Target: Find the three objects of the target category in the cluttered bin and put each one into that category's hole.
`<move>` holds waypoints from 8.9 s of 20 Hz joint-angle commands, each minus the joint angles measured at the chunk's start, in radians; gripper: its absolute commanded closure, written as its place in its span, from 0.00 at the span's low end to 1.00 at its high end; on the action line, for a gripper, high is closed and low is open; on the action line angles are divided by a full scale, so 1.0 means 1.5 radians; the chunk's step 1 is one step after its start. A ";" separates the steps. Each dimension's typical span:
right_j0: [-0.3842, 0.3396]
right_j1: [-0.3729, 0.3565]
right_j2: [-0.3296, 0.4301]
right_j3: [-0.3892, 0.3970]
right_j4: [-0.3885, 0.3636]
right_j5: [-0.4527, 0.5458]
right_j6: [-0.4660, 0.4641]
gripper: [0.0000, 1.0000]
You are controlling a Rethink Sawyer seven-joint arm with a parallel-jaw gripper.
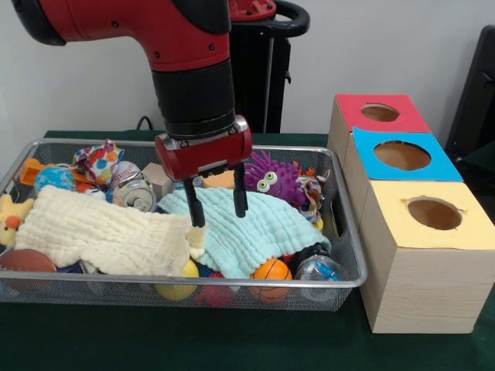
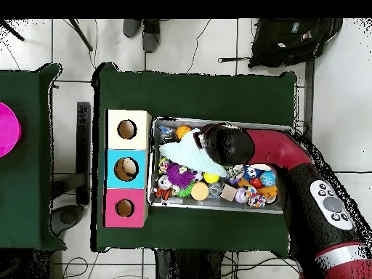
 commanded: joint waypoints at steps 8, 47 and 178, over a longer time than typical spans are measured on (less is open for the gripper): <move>-0.014 0.007 -0.031 -0.042 -0.008 0.091 -0.005 0.00; 0.000 0.061 -0.070 -0.074 -0.042 0.019 0.023 0.00; 0.119 0.115 -0.104 0.094 0.137 -0.166 0.171 0.00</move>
